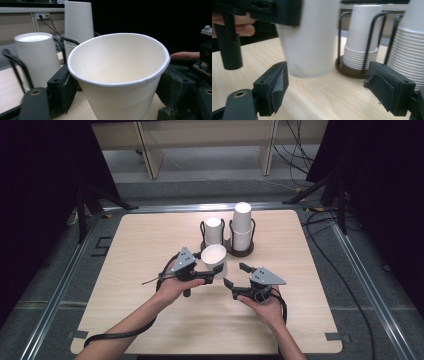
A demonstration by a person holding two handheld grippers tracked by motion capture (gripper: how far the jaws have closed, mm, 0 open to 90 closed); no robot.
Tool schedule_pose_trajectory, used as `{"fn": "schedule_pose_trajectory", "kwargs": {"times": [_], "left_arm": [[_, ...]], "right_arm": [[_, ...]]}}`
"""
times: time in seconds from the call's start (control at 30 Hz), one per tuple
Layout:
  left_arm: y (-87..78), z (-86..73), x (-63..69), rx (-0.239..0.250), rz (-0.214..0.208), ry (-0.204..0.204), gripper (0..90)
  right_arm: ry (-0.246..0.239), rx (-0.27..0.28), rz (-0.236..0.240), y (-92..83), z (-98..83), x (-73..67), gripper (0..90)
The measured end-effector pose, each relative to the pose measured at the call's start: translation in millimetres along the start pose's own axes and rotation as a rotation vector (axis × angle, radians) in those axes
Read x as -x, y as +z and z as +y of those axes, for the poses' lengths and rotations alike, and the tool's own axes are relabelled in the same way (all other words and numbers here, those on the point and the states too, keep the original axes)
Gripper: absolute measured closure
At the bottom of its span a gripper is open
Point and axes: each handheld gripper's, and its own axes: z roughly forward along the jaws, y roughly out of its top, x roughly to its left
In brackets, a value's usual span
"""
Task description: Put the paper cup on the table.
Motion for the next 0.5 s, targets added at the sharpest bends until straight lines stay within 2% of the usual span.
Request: {"fn": "schedule_pose_trajectory", "kwargs": {"times": [0.07,0.1,0.13,0.17,0.23,0.27,0.3,0.33,0.43,0.47,0.5], "left_arm": [[-5.2,0.2,-2.8,0.001,0.02,0.015,23.2],[-7.9,0.1,-4.3,0.0,0.029,0.031,23.2],[-10.7,-0.1,-5.6,0.001,0.04,0.04,23.2],[-13.5,-0.5,-6.9,0.003,0.051,0.044,23.2],[-18.8,-1.0,-10.6,0.013,0.068,0.064,23.2],[-22.4,-2.0,-12.6,0.013,0.079,0.074,23.3],[-25.2,-2.9,-14.1,0.01,0.087,0.078,23.2],[-26.8,-3.9,-15.1,0.015,0.088,0.076,23.3],[-34.7,-6.7,-19.1,0.013,0.11,0.076,23.2],[-36.8,-7.5,-20.6,0.017,0.113,0.077,23.2],[-39.2,-8.1,-21.6,0.014,0.12,0.077,23.3]], "right_arm": [[-0.018,0.021,-0.012,-1.0,-0.4,3.2,19.2],[0.009,0.017,-0.011,-1.7,-0.9,2.7,19.3],[-0.004,-0.002,-0.036,-4.5,-0.5,3.8,19.5],[0.019,0.007,-0.035,-4.0,-1.4,3.6,19.8],[-0.003,0.011,-0.063,-6.2,-1.9,6.9,20.3],[0.023,-0.008,-0.046,-6.7,-2.5,6.9,20.6],[0.018,0.026,-0.046,-5.5,-4.0,8.7,20.9],[0.029,0.018,-0.052,-6.7,-4.2,8.7,21.1],[0.013,-0.007,-0.075,-8.9,-4.1,10.0,21.5],[0.032,-0.005,-0.072,-8.6,-4.7,9.3,21.8],[0.021,0.012,-0.075,-7.7,-5.2,10.7,21.9]]}}
